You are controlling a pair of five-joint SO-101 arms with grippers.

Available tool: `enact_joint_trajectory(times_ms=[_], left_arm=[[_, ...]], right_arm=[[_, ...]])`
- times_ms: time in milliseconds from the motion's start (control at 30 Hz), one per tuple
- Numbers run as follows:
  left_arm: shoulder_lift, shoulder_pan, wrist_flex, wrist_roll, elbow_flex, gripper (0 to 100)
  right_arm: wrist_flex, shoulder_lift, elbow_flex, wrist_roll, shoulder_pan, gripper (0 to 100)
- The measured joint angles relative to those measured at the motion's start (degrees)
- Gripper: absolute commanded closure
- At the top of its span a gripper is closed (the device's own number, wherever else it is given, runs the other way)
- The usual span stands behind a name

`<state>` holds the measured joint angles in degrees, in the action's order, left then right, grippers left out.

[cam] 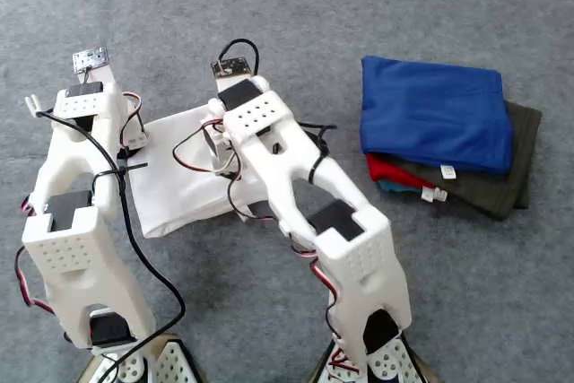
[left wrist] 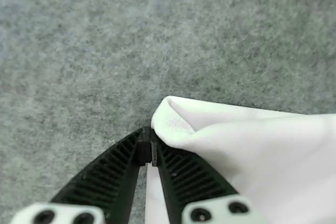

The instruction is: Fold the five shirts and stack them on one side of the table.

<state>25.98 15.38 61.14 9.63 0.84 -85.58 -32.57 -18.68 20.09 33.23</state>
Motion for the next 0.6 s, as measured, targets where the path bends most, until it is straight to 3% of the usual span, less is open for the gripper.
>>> enact_joint_trajectory(times_ms=[267,600], left_arm=[[0.00,0.00,0.00,-0.26,0.00,97],[0.00,0.00,0.00,-0.26,0.00,97]], right_arm=[[-1.05,-2.02,-2.99,1.76,0.09,65.1],[-3.43,-2.11,-2.99,3.08,3.96,61.2]])
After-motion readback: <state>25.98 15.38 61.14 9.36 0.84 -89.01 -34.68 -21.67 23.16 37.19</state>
